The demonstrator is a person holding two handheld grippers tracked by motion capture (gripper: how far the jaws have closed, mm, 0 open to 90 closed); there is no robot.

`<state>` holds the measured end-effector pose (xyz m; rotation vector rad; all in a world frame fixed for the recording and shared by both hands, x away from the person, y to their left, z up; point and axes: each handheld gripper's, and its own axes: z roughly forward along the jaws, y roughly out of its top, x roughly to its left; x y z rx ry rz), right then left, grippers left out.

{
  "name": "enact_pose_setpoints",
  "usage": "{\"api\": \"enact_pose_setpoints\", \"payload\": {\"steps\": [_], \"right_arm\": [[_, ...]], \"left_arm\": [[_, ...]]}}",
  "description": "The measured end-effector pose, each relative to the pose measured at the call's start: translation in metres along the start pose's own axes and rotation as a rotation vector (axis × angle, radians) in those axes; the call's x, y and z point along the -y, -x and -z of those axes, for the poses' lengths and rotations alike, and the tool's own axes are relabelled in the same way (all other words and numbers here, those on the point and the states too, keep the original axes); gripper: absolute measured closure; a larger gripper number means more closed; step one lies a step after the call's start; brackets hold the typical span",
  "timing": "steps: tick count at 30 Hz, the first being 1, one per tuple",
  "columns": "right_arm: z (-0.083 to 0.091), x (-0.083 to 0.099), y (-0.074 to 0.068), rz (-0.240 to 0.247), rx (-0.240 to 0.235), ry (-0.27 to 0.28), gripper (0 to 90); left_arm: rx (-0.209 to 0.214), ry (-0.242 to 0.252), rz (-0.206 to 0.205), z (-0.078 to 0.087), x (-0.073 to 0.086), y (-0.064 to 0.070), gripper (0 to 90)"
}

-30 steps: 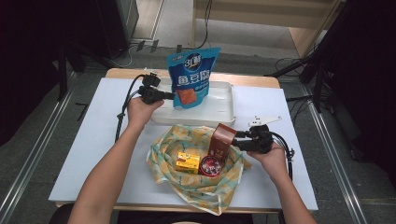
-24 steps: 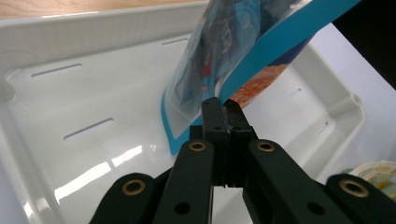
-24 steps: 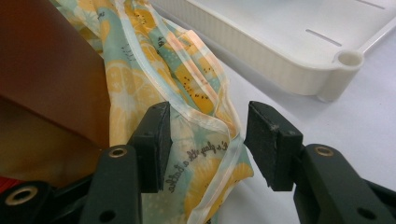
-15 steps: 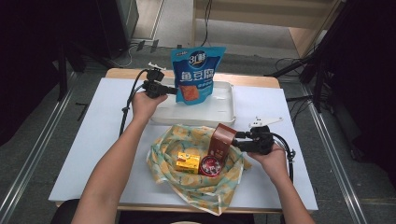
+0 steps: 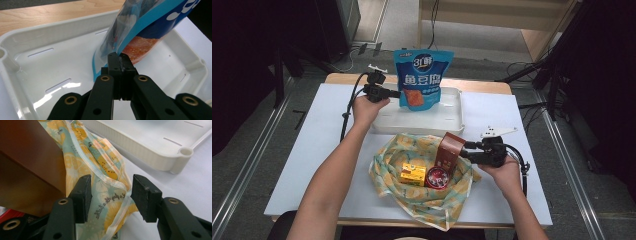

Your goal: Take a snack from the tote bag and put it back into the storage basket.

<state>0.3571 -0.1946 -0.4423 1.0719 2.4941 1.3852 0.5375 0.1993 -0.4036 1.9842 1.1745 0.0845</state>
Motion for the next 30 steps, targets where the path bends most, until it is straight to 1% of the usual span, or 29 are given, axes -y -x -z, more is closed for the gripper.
{"api": "enact_pose_setpoints", "payload": {"steps": [3,7,9,10,11,12,14,17,18,21,23,24,25,28,30], "right_arm": [[0.000,0.000,0.000,0.000,0.000,0.000,52.0],[0.000,0.000,0.000,0.001,-0.001,-0.001,52.6],[0.000,0.000,0.000,0.005,0.001,-0.002,52.6],[0.001,0.000,0.000,0.002,0.002,-0.001,52.6],[0.001,0.000,0.000,0.000,0.002,-0.001,52.5],[0.001,0.000,0.000,0.000,0.002,-0.001,52.6],[0.002,0.000,0.000,-0.001,0.001,0.002,52.6],[0.002,0.000,0.000,-0.003,0.002,0.001,52.6],[0.002,0.000,0.000,-0.002,0.002,0.001,52.6],[0.003,0.000,-0.001,-0.002,0.003,0.003,52.7],[0.004,0.000,-0.001,0.000,0.002,0.003,52.7],[0.004,0.000,-0.001,-0.001,0.001,0.002,52.8],[0.004,0.000,-0.001,-0.005,0.000,0.000,52.8],[0.005,0.000,-0.002,-0.008,0.000,-0.004,52.7],[0.005,-0.001,-0.003,-0.005,-0.002,-0.005,52.8]], "left_arm": [[0.003,0.003,0.005,0.003,0.000,0.000,88.2],[0.001,-0.014,0.000,0.005,0.001,-0.001,80.1],[0.011,-0.015,0.009,0.007,0.002,-0.001,77.0],[0.016,-0.019,0.008,0.007,0.002,-0.001,74.6],[0.013,-0.022,0.000,0.008,0.003,-0.001,73.7],[0.015,-0.021,0.000,0.009,0.004,0.000,72.6],[0.021,-0.018,0.000,0.011,0.005,0.000,71.9],[0.028,-0.028,-0.006,0.015,0.005,0.001,68.5],[0.030,-0.033,-0.016,0.016,0.005,0.002,67.9],[0.049,-0.046,-0.029,0.020,0.006,0.005,65.3],[0.051,-0.036,-0.042,0.022,0.009,0.007,64.2],[0.055,-0.035,-0.038,0.023,0.010,0.008,63.4],[0.060,-0.040,-0.040,0.024,0.011,0.008,63.6],[0.050,-0.048,-0.054,0.026,0.015,0.010,63.7],[0.059,-0.055,-0.054,0.027,0.016,0.010,63.1]]}}
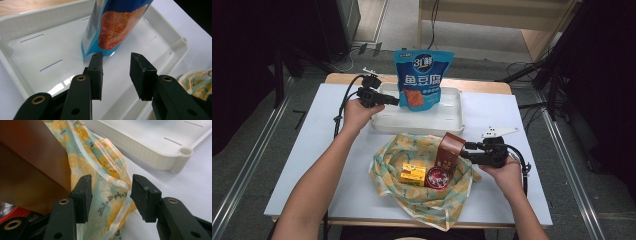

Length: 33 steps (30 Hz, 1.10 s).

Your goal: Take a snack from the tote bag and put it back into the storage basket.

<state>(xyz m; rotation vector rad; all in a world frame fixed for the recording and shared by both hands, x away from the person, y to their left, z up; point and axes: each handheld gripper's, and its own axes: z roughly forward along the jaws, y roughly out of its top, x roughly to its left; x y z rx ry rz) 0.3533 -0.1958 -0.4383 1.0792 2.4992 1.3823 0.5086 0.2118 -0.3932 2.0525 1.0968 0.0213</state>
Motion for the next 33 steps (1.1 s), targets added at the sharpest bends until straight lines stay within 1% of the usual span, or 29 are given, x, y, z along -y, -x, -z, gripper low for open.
{"api": "enact_pose_setpoints", "payload": {"steps": [3,4,7,9,12,14,16,19,20,23,25,28,29,30,33], "right_arm": [[0.001,0.000,-0.001,-0.002,0.000,-0.004,52.7],[0.001,0.000,-0.001,0.001,0.002,-0.002,52.7],[0.002,-0.001,-0.001,-0.001,0.003,-0.003,52.7],[0.003,-0.001,-0.002,0.000,0.003,-0.002,52.6],[0.004,-0.001,-0.003,-0.001,0.004,-0.008,52.5],[0.004,-0.001,-0.003,0.002,0.002,-0.008,52.2],[0.005,-0.001,-0.004,0.007,0.004,-0.006,51.7],[0.006,-0.001,-0.004,0.013,0.002,-0.004,51.3],[0.007,-0.001,-0.005,0.013,0.000,-0.005,51.3],[0.007,-0.001,-0.005,0.018,0.002,-0.008,51.2],[0.008,-0.001,-0.007,0.016,-0.001,-0.009,51.1],[0.008,-0.002,-0.009,0.024,0.000,-0.012,50.9],[0.008,-0.002,-0.009,0.026,0.000,-0.015,50.9],[0.008,-0.002,-0.009,0.027,0.000,-0.017,50.9],[0.008,-0.002,-0.009,0.025,-0.001,-0.024,50.8]], "left_arm": [[0.015,-0.003,0.001,0.001,0.003,0.001,60.8],[0.017,-0.011,-0.007,0.001,0.004,0.001,60.4],[0.030,-0.017,-0.003,0.003,0.008,0.003,57.6],[0.034,-0.016,-0.014,0.005,0.010,0.006,56.6],[0.043,-0.038,-0.037,0.008,0.011,0.011,54.1],[0.046,-0.038,-0.049,0.010,0.012,0.016,52.7],[0.061,-0.032,-0.057,0.013,0.013,0.020,51.5],[0.057,-0.038,-0.072,0.015,0.016,0.026,50.5],[0.060,-0.034,-0.072,0.016,0.017,0.027,50.4],[0.072,-0.045,-0.074,0.017,0.021,0.031,49.5],[0.070,-0.041,-0.082,0.018,0.024,0.033,48.8],[0.074,-0.036,-0.079,0.021,0.028,0.036,47.9],[0.080,-0.029,-0.077,0.022,0.030,0.036,47.8],[0.091,-0.035,-0.072,0.023,0.032,0.036,47.8],[0.086,-0.035,-0.082,0.027,0.037,0.039,47.3]]}}
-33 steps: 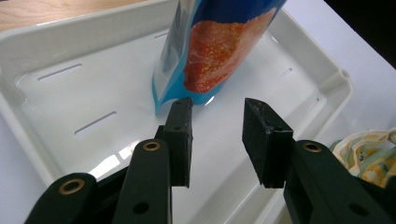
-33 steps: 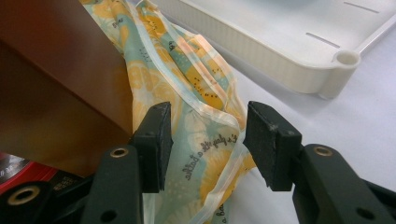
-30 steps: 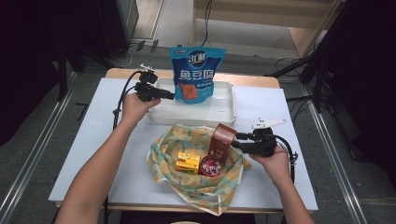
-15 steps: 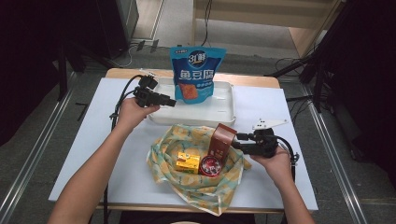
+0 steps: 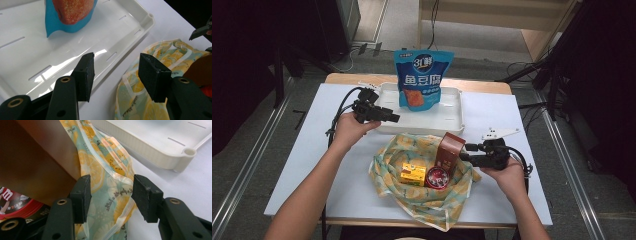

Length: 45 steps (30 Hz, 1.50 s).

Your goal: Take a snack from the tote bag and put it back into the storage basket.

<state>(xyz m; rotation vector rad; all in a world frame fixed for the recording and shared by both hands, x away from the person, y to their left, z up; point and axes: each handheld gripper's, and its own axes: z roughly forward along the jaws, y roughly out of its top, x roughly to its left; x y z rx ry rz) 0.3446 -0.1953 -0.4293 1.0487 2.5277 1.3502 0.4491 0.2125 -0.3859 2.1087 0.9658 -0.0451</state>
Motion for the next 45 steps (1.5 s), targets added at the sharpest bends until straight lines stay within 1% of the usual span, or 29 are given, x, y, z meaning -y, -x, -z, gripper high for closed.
{"api": "enact_pose_setpoints", "payload": {"steps": [3,6,8,11,12,13,14,15,17,19,24,26,30,32,37,41,42,43,45], "right_arm": [[0.001,0.000,0.000,-0.001,-0.001,0.000,50.8],[0.002,-0.001,-0.001,0.000,0.000,-0.001,50.9],[0.003,-0.001,-0.002,0.003,0.002,-0.001,50.9],[0.004,-0.001,-0.003,0.004,0.001,0.001,51.0],[0.005,-0.001,-0.003,0.004,0.000,0.003,51.0],[0.005,-0.001,-0.003,0.006,0.002,0.004,51.0],[0.006,-0.002,-0.004,0.005,0.004,0.002,51.0],[0.006,-0.002,-0.004,0.008,0.003,0.004,50.9],[0.007,-0.002,-0.005,0.013,0.008,0.002,50.9],[0.008,-0.002,-0.005,0.018,0.007,0.005,50.9],[0.009,-0.003,-0.007,0.024,0.006,0.003,50.8],[0.009,-0.003,-0.008,0.030,0.007,-0.003,50.7],[0.011,-0.005,-0.009,0.037,0.006,-0.010,50.5],[0.012,-0.005,-0.009,0.043,0.004,-0.012,50.2],[0.015,-0.005,-0.011,0.055,-0.002,-0.018,50.0],[0.017,-0.005,-0.014,0.059,-0.006,-0.023,49.8],[0.018,-0.005,-0.015,0.054,-0.005,-0.028,49.8],[0.019,-0.005,-0.015,0.061,-0.004,-0.026,49.7],[0.022,-0.005,-0.017,0.056,-0.003,-0.023,49.3]], "left_arm": [[-0.008,-0.007,-0.012,0.003,0.005,0.005,47.2],[-0.006,-0.015,-0.017,0.004,0.010,0.010,46.8],[0.001,-0.024,-0.026,0.005,0.013,0.014,46.7],[0.014,-0.028,-0.023,0.006,0.018,0.017,46.5],[0.006,-0.027,-0.027,0.007,0.019,0.018,46.1],[0.007,-0.026,-0.035,0.008,0.021,0.019,46.1],[0.009,-0.026,-0.029,0.008,0.023,0.020,46.1],[0.002,-0.024,-0.025,0.009,0.024,0.021,46.0],[0.008,-0.017,-0.024,0.011,0.028,0.022,45.8],[-0.004,-0.021,-0.030,0.013,0.031,0.024,45.7],[0.005,-0.004,-0.025,0.017,0.041,0.027,45.4],[-0.006,-0.003,-0.027,0.018,0.046,0.028,45.1],[-0.008,0.002,-0.022,0.023,0.053,0.029,45.1],[-0.002,0.010,-0.031,0.026,0.055,0.030,45.1],[-0.002,0.035,-0.028,0.033,0.059,0.031,45.1],[-0.003,0.038,-0.027,0.037,0.060,0.030,45.0],[-0.002,0.042,-0.025,0.037,0.060,0.031,45.1],[0.001,0.046,-0.027,0.038,0.061,0.031,45.1],[-0.002,0.046,-0.027,0.040,0.062,0.031,45.0]]}}
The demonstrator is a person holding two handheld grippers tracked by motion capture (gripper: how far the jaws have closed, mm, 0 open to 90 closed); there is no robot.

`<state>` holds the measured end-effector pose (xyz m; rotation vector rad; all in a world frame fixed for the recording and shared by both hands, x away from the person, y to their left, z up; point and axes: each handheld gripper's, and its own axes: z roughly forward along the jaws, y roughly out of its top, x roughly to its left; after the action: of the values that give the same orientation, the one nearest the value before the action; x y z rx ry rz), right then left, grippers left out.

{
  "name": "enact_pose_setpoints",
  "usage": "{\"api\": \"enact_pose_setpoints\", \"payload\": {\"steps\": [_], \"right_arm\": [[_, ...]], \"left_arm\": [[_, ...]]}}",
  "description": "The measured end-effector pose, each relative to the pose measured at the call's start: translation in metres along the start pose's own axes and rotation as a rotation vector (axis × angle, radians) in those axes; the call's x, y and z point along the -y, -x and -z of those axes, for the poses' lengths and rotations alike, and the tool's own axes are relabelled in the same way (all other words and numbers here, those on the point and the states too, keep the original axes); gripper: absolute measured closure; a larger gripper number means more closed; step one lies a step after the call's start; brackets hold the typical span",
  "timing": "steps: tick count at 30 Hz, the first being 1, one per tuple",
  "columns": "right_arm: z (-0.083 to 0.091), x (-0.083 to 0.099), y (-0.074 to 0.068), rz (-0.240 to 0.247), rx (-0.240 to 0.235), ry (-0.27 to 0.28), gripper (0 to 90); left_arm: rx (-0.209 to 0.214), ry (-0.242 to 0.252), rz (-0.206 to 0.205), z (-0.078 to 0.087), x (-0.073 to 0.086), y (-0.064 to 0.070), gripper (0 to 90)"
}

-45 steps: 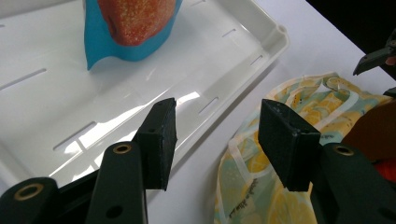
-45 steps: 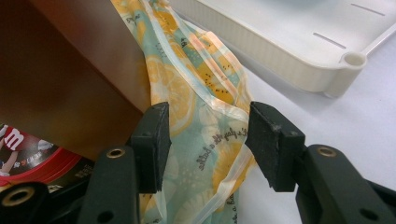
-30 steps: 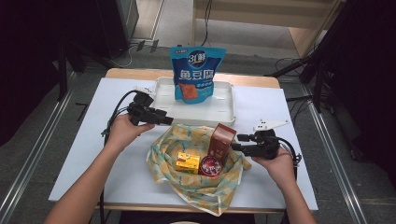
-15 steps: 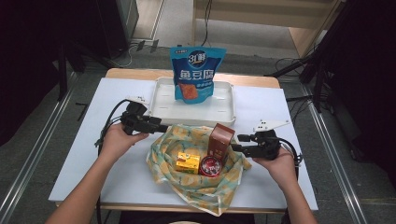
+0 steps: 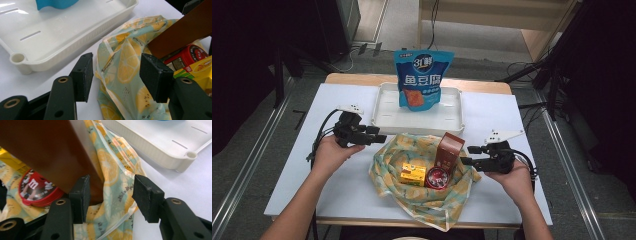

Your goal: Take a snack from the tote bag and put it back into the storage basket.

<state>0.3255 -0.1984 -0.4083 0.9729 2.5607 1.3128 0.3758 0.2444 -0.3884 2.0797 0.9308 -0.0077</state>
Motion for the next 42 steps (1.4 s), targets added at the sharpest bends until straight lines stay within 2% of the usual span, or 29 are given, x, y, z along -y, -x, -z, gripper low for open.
{"api": "enact_pose_setpoints", "payload": {"steps": [14,23,26,28,31,36,42], "right_arm": [[0.009,-0.006,-0.017,0.036,-0.035,-0.010,45.2],[0.011,-0.012,-0.025,0.045,-0.049,-0.004,35.2],[0.012,-0.016,-0.029,0.060,-0.050,0.003,26.8],[0.012,-0.019,-0.032,0.051,-0.054,0.008,24.8],[0.011,-0.022,-0.036,0.052,-0.052,0.035,23.5],[0.009,-0.029,-0.039,0.038,-0.052,0.041,21.1],[0.005,-0.038,-0.042,0.054,-0.044,0.032,21.2]], "left_arm": [[-0.001,0.011,0.011,0.006,0.003,-0.003,44.7],[-0.001,0.022,0.017,0.009,0.004,-0.005,44.7],[-0.002,0.023,0.017,0.010,0.004,-0.005,44.7],[-0.002,0.022,0.017,0.009,0.004,-0.005,44.7],[-0.002,0.021,0.018,0.009,0.004,-0.005,44.7],[-0.004,0.020,0.022,0.010,0.005,-0.007,44.7],[-0.002,0.024,0.027,0.010,0.005,-0.008,44.7]]}}
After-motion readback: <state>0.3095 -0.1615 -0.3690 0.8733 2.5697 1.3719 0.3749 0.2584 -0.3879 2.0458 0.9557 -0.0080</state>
